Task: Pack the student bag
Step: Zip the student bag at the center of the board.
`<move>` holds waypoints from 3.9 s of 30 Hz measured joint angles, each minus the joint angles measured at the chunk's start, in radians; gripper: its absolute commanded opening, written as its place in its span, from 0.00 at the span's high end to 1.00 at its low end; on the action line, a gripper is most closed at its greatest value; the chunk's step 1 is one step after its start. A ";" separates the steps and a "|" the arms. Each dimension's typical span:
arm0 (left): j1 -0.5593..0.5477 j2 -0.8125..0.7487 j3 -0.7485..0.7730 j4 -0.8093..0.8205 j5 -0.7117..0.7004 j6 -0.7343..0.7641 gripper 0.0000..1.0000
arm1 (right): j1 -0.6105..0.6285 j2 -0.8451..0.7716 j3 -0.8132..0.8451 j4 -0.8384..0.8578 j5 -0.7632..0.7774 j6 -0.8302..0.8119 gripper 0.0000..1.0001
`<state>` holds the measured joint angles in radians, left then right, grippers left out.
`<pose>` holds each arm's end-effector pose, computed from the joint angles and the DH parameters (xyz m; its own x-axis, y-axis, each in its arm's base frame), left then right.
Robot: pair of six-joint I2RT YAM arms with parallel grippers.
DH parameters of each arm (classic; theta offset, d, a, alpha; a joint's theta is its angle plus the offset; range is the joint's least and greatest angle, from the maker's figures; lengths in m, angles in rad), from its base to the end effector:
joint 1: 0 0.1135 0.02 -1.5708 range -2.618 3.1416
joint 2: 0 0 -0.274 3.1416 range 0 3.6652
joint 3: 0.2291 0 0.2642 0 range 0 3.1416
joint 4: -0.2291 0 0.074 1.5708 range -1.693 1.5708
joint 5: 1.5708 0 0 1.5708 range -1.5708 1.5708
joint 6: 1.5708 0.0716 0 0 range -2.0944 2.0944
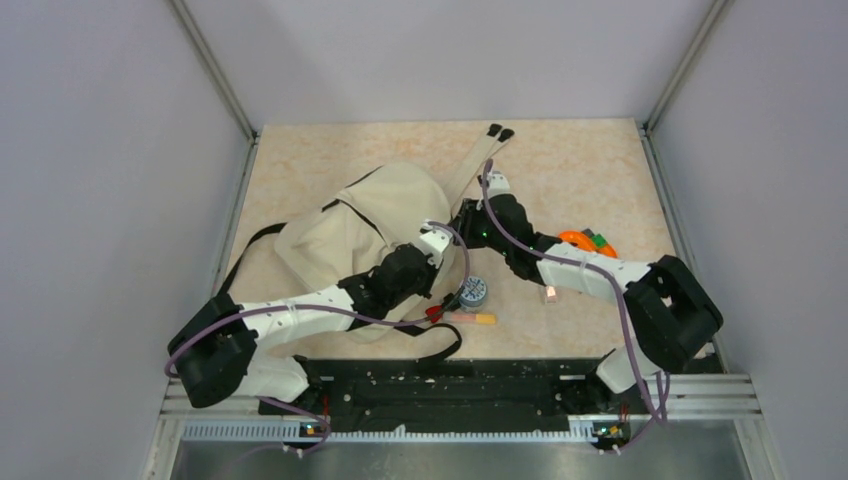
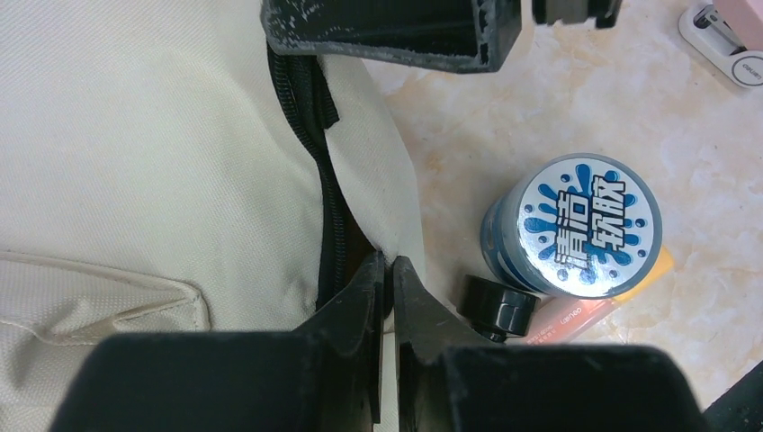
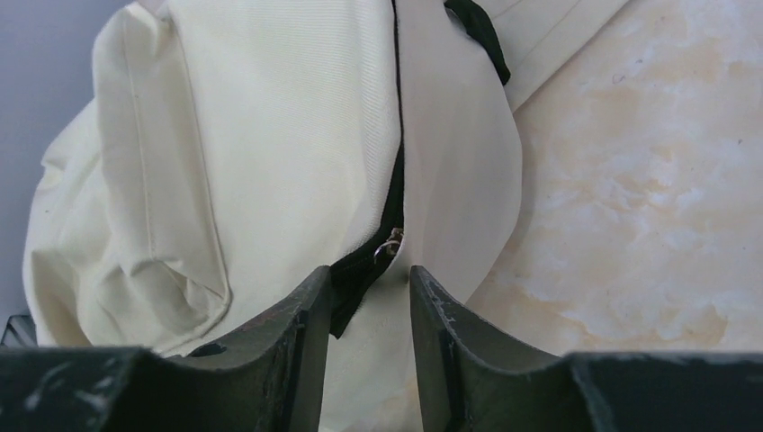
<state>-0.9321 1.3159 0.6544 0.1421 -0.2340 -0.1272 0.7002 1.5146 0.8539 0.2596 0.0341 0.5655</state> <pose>0.2014 -0.2434 0.1966 -0.3774 0.3012 -0.8757 0.6181 0.7861 0.0040 0.2911 0.2421 0.2197 -0.5843 0.2080 -0.7844 -0.3635 0.7972 0.4821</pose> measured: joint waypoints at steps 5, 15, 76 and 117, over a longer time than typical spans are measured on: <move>0.000 0.000 0.000 0.000 0.000 0.000 0.94 | 0.000 0.033 0.019 -0.029 0.013 0.004 0.77; -0.001 0.000 0.006 -0.009 -0.013 0.000 0.85 | 0.000 0.032 0.025 -0.047 0.036 0.007 1.00; 0.115 0.154 0.182 0.054 0.091 -0.234 1.00 | -0.080 -0.069 -0.141 0.110 -0.142 0.112 0.57; 0.207 0.114 0.161 0.035 0.222 -0.372 1.00 | 0.031 0.029 -0.248 0.364 -0.135 0.038 0.91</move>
<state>-0.7254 1.4303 0.8150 0.1776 -0.0120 -0.4995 0.7315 1.5433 0.6060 0.6235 -0.1009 0.6033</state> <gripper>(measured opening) 0.013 0.256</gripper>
